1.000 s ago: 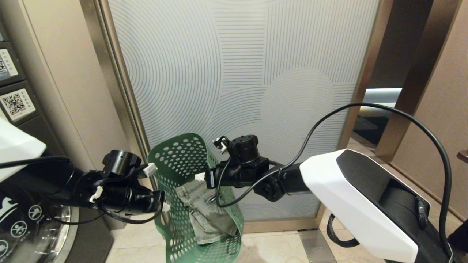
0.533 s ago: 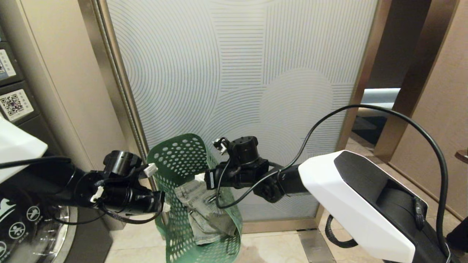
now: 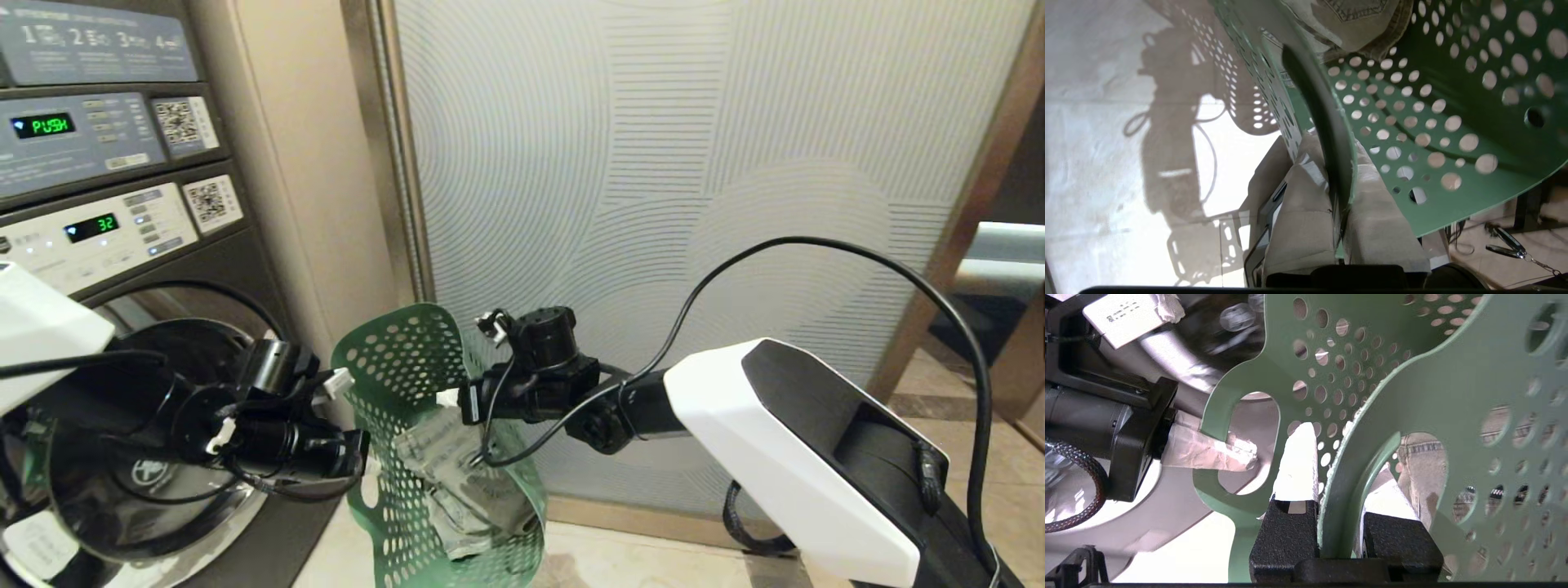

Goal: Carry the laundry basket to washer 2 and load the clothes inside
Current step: Pick up the clothes basket and put it beside the washing machine

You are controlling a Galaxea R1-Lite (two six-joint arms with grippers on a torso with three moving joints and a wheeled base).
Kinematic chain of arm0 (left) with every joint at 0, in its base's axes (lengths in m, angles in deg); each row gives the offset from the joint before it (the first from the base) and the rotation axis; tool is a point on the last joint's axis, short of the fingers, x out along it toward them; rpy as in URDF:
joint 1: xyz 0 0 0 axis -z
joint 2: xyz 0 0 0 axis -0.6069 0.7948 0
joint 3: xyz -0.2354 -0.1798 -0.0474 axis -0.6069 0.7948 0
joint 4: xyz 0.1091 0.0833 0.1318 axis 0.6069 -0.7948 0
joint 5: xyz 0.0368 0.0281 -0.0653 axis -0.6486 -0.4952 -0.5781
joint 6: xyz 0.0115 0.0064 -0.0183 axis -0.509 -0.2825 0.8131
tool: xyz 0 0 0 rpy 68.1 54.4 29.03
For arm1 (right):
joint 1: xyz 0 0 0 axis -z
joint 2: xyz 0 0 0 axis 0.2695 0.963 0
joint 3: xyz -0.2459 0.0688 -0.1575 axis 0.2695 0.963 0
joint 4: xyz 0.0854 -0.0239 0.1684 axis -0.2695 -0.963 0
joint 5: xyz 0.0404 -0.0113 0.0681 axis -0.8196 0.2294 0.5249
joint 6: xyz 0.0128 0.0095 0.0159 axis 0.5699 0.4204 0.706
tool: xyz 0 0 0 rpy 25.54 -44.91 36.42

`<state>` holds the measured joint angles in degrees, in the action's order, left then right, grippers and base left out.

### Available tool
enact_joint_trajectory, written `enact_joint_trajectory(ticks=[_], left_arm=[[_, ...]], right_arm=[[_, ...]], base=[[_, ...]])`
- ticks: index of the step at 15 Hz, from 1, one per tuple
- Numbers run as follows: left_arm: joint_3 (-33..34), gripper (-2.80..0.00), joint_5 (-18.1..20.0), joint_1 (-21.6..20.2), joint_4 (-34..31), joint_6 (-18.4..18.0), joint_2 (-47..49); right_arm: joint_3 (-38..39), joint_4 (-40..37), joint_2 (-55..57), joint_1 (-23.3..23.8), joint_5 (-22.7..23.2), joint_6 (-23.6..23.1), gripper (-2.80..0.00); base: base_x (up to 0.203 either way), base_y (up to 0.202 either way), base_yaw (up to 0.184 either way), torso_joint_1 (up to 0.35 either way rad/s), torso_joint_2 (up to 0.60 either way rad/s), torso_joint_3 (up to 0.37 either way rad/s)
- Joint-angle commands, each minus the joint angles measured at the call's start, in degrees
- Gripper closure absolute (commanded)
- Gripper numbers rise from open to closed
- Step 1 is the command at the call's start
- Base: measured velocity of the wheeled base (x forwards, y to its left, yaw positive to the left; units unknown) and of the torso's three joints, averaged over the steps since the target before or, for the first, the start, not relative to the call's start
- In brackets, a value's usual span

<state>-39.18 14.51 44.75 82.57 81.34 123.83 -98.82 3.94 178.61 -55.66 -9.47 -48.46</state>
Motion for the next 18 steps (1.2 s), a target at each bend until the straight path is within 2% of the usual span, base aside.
enact_joint_trajectory(ticks=[1,18], left_arm=[[-0.1,0.00,0.1,0.0,0.1,0.1,0.3],[0.3,0.00,0.0,0.0,0.1,0.1,0.2]], right_arm=[[-0.1,0.1,0.4,-0.1,0.1,0.2,0.00],[-0.1,0.2,0.4,-0.4,0.1,0.1,0.00]], base=[[0.001,-0.007,0.170,0.005,0.00,0.004],[0.001,-0.008,0.176,0.003,0.00,0.002]])
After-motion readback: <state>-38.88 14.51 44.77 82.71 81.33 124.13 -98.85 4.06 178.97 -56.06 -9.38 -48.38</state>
